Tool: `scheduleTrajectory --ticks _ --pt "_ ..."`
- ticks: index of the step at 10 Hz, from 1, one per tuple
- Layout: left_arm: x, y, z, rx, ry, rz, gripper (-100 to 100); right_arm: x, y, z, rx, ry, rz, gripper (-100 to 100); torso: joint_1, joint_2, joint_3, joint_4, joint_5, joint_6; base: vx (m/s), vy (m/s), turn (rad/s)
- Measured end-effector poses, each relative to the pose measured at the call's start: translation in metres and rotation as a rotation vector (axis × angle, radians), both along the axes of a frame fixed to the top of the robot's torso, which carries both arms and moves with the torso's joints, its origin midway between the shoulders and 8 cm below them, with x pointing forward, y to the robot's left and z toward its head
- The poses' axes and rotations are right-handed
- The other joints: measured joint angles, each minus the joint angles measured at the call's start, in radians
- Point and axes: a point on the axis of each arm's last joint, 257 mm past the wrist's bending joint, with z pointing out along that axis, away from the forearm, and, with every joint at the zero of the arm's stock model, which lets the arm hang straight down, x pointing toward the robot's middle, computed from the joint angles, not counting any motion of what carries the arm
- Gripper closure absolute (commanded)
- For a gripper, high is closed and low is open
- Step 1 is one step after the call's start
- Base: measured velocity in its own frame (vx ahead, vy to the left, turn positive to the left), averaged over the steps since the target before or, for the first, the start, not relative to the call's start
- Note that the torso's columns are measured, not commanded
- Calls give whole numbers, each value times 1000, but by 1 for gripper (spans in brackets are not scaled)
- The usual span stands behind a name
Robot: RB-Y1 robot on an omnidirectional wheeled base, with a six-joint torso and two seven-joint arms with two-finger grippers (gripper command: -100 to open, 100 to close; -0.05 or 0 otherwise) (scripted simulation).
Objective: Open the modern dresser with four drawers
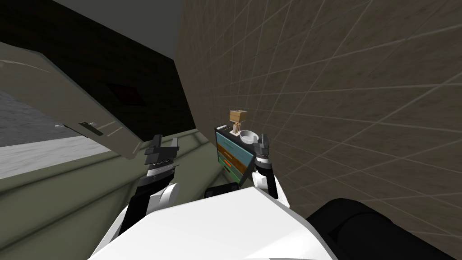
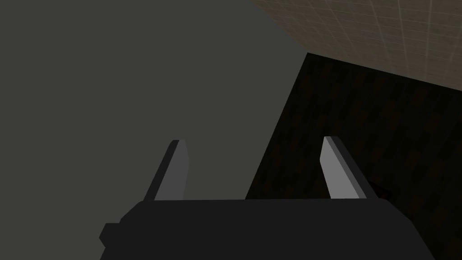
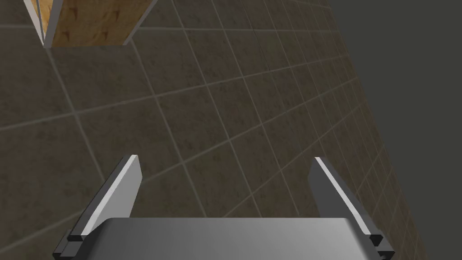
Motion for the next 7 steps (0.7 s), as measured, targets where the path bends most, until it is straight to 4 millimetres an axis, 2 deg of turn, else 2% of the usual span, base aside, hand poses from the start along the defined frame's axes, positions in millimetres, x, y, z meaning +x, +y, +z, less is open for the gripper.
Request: scheduleTrajectory --ticks 2,7 --pt "0 0 0 0 0 0 0 0 0 0 0 0 0 0 0 104 -209 105 0 0 0 0 0" --pt "0 0 0 0 0 0 0 0 0 0 0 0 0 0 0 470 -939 470 0 0 0 0 0"
